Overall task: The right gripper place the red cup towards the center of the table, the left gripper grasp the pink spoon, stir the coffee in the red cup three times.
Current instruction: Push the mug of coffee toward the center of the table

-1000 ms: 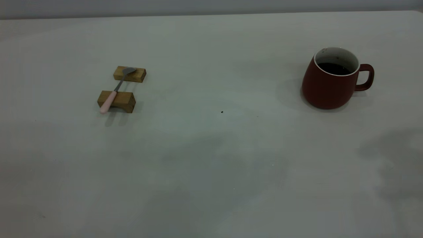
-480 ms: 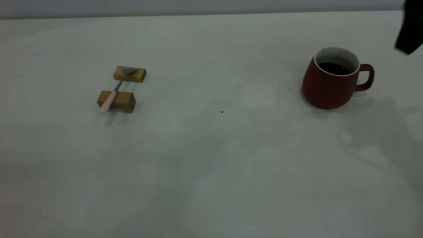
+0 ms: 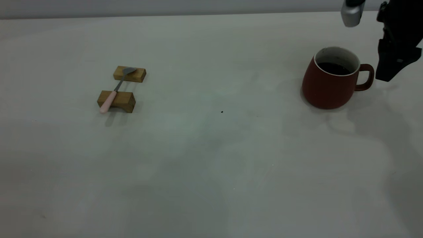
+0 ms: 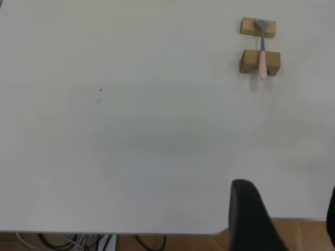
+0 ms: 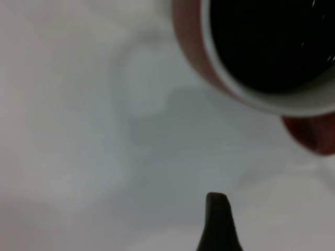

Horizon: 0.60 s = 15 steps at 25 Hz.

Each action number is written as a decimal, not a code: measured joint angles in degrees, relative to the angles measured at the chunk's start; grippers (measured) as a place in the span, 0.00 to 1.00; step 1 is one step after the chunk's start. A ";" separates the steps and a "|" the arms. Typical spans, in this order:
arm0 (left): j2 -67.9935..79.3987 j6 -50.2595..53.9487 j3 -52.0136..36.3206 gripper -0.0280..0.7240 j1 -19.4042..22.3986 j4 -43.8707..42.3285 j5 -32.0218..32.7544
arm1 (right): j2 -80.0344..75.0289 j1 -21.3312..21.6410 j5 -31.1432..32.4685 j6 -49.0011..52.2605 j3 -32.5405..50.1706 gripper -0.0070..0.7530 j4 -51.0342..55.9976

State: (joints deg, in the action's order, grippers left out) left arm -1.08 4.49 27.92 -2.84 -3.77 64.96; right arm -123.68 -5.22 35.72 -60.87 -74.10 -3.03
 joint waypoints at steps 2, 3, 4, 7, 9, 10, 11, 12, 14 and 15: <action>0.00 0.00 0.00 0.61 0.00 0.00 0.00 | -1.34 0.00 -0.52 -0.48 -1.39 0.79 -1.18; 0.00 0.00 0.00 0.61 0.00 0.00 0.00 | -2.05 0.00 -0.59 -0.61 -2.12 0.79 -1.68; 0.00 0.00 0.00 0.61 0.00 0.00 0.00 | -2.81 0.00 -0.64 -0.75 -2.74 0.79 -2.08; 0.00 0.00 0.00 0.61 0.00 0.00 0.00 | -4.94 0.00 -0.66 -1.02 -4.93 0.79 -2.92; 0.00 0.00 0.00 0.61 0.00 0.00 0.00 | -6.34 0.00 -0.59 -1.15 -6.32 0.79 -3.30; 0.00 0.00 0.00 0.61 0.00 0.00 0.00 | -7.03 0.00 -0.59 -1.16 -7.01 0.79 -3.51; 0.00 0.00 0.00 0.61 0.00 0.00 0.00 | -7.64 0.00 -0.59 -1.37 -7.48 0.79 -3.73; 0.00 0.00 0.00 0.61 0.00 0.00 0.00 | -8.17 0.00 -0.59 -1.65 -7.85 0.79 -3.78; 0.00 0.00 0.00 0.61 0.00 0.00 0.00 | -8.74 0.00 -0.71 -2.42 -8.13 0.79 -3.87; 0.00 0.00 0.00 0.61 0.00 0.00 0.00 | -8.95 0.00 -0.71 -2.73 -8.16 0.79 -3.87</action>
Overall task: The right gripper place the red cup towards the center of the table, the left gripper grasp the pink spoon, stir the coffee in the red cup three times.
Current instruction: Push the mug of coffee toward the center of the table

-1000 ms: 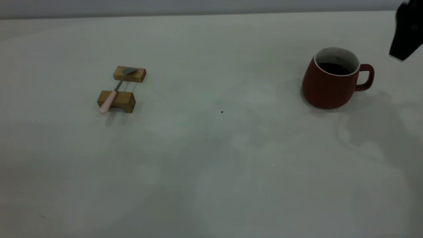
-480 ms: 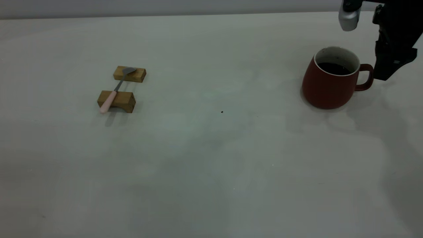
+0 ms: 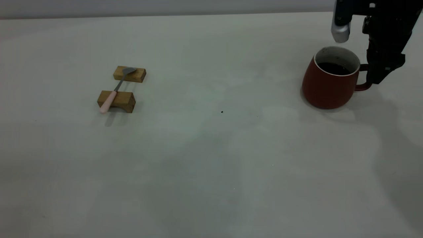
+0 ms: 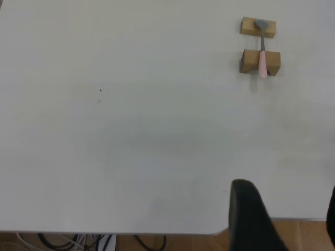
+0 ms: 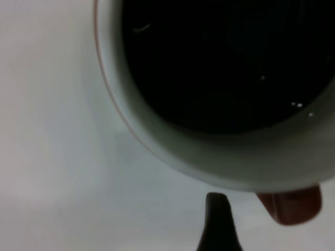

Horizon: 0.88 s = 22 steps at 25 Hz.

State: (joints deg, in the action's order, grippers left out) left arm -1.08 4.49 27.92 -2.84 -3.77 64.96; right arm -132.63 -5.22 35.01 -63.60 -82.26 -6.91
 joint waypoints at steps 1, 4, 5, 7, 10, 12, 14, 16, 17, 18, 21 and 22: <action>0.00 0.00 0.00 0.61 0.00 0.00 0.00 | -0.25 0.00 0.00 -0.23 0.00 0.79 0.09; 0.00 0.00 0.00 0.61 0.00 0.00 0.00 | -0.46 0.00 -0.11 -2.00 -0.04 0.79 1.61; 0.00 0.00 0.00 0.61 0.00 0.00 0.00 | -0.46 0.00 -0.16 -2.93 -0.04 0.79 2.66; 0.00 0.00 0.00 0.61 0.00 0.00 0.00 | -0.46 -0.07 -0.36 -4.68 -0.04 0.79 4.87; 0.00 0.00 0.00 0.61 0.00 0.00 0.00 | -0.46 -0.51 -0.36 -6.91 -0.04 0.79 7.30; 0.00 0.00 0.00 0.61 0.00 0.00 0.00 | -0.46 -0.76 -0.31 -7.84 -0.04 0.79 8.61; 0.00 0.00 0.00 0.61 0.00 0.00 0.00 | -0.46 -1.53 -0.37 -8.46 -0.04 0.79 9.76; 0.00 0.00 0.00 0.61 0.00 0.00 0.00 | -0.46 -2.45 -0.84 -8.65 -0.04 0.79 10.69; 0.00 0.00 0.00 0.61 0.00 0.00 0.00 | -0.46 -3.03 -1.17 -8.65 -0.04 0.79 11.16; 0.00 0.00 0.00 0.61 0.00 0.00 0.00 | -0.46 -3.68 -1.44 -8.65 -0.04 0.79 11.75; 0.00 0.00 0.00 0.61 0.00 0.00 0.00 | -0.46 -5.97 -2.02 -8.65 -0.04 0.79 13.27; 0.00 0.00 0.00 0.61 0.00 0.00 0.00 | -0.46 -6.72 -2.25 -8.65 -0.04 0.79 13.88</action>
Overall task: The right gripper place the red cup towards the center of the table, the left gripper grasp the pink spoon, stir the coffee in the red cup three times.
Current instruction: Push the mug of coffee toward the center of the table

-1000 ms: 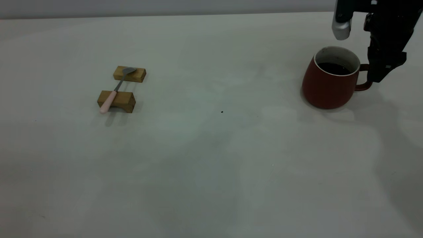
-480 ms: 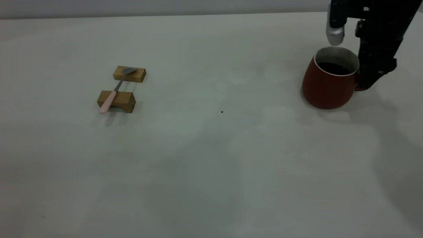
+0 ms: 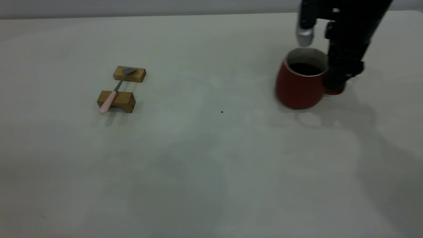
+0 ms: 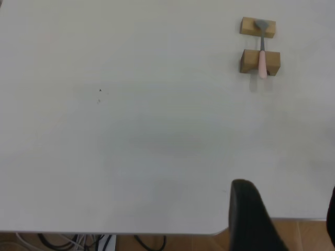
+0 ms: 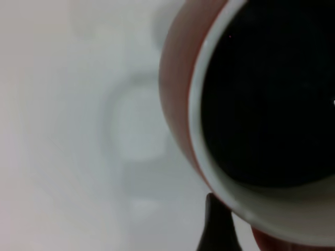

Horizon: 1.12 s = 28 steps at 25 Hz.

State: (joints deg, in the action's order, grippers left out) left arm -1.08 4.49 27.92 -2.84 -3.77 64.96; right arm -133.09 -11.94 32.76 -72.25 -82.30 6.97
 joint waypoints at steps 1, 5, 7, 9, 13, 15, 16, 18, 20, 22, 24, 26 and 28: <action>0.00 0.00 0.00 0.61 0.00 0.00 0.00 | 0.00 -0.86 -0.12 0.00 0.00 0.79 0.76; 0.00 0.00 0.00 0.61 0.00 0.00 0.00 | 0.00 -4.26 -0.93 0.00 0.00 0.79 3.71; 0.00 0.00 0.00 0.61 0.00 0.00 0.00 | 0.00 -5.89 -1.74 0.00 0.00 0.79 5.47; 0.00 0.00 0.00 0.61 0.00 0.00 0.00 | 0.00 -7.69 -2.77 0.00 0.00 0.79 7.33; 0.00 0.00 0.00 0.61 0.00 0.00 0.00 | 0.00 -10.78 -5.17 -0.02 0.00 0.79 12.20; 0.00 0.00 0.00 0.61 0.00 0.00 0.00 | 0.00 -11.91 -6.30 -0.09 0.00 0.79 14.54; 0.00 0.00 0.00 0.61 0.00 0.00 0.00 | 0.00 -12.33 -6.73 -0.07 0.00 0.79 15.44; 0.00 0.00 0.00 0.61 0.00 0.00 0.00 | -0.06 -12.92 -7.17 -0.07 0.00 0.79 17.59; 0.00 0.00 0.00 0.61 0.00 0.00 0.00 | -0.06 -13.17 -7.24 0.49 0.00 0.79 18.93; 0.00 0.00 0.00 0.61 0.00 0.00 0.00 | 0.28 -13.17 -6.63 3.33 0.00 0.79 19.15; 0.00 0.00 0.00 0.61 0.00 0.00 0.00 | 1.82 -12.90 -4.72 7.64 0.00 0.79 19.10; 0.00 0.00 0.00 0.61 0.00 0.00 0.00 | 4.62 -12.57 -1.66 12.32 0.00 0.79 18.68; 0.00 0.00 0.00 0.61 0.00 0.00 0.00 | 9.10 -12.38 2.42 16.66 0.00 0.79 17.67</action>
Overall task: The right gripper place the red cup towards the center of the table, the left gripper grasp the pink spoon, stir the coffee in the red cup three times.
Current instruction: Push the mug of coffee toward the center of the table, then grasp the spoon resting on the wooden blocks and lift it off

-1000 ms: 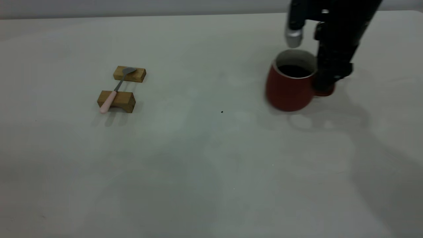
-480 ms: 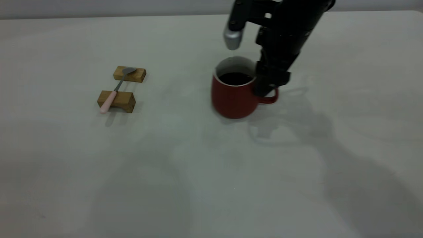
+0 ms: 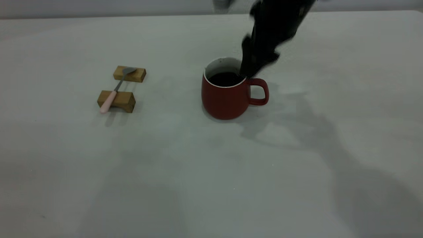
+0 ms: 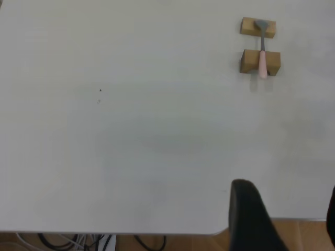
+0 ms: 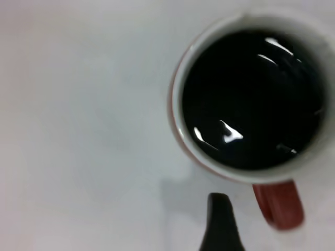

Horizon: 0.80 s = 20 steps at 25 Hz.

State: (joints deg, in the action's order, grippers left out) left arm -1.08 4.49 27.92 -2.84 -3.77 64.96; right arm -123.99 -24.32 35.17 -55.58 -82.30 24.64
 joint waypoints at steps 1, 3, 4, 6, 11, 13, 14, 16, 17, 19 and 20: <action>0.00 0.00 0.00 0.61 0.00 0.00 0.00 | 2.25 0.07 1.84 2.52 0.00 0.79 -0.86; 0.00 0.00 0.00 0.61 0.00 0.00 0.00 | 8.16 0.07 6.61 7.59 0.00 0.79 -3.10; 0.00 0.00 0.00 0.61 0.00 0.00 0.00 | 11.32 0.07 9.41 10.65 0.00 0.79 -4.44; 0.00 0.00 0.00 0.61 0.00 0.00 0.00 | 17.47 0.07 15.55 16.32 0.00 0.79 -7.02; 0.00 0.00 0.00 0.61 0.00 0.00 0.00 | 33.06 0.13 32.70 29.66 0.00 0.79 -11.88; 0.00 0.00 0.00 0.61 0.00 0.00 0.00 | 37.84 0.17 34.59 34.01 0.06 0.79 -13.14; 0.00 0.00 0.00 0.61 0.00 0.00 0.00 | 40.13 0.17 34.88 36.04 0.19 0.79 -13.88; 0.00 0.00 0.00 0.61 0.00 0.00 0.00 | 43.75 0.17 35.27 38.73 1.09 0.79 -15.44; 0.00 0.00 0.00 0.61 0.00 0.00 0.00 | 45.55 0.17 35.36 39.21 1.91 0.79 -16.06; 0.00 0.00 0.00 0.61 0.00 0.00 0.00 | 48.84 0.17 35.54 39.93 4.16 0.79 -17.50; 0.00 0.00 0.00 0.61 0.00 0.00 0.00 | 50.87 0.17 35.59 40.09 5.91 0.79 -17.98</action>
State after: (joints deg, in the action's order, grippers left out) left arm -1.08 4.49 27.92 -2.84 -3.77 64.96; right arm -73.12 -24.15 70.77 -15.50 -76.39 6.66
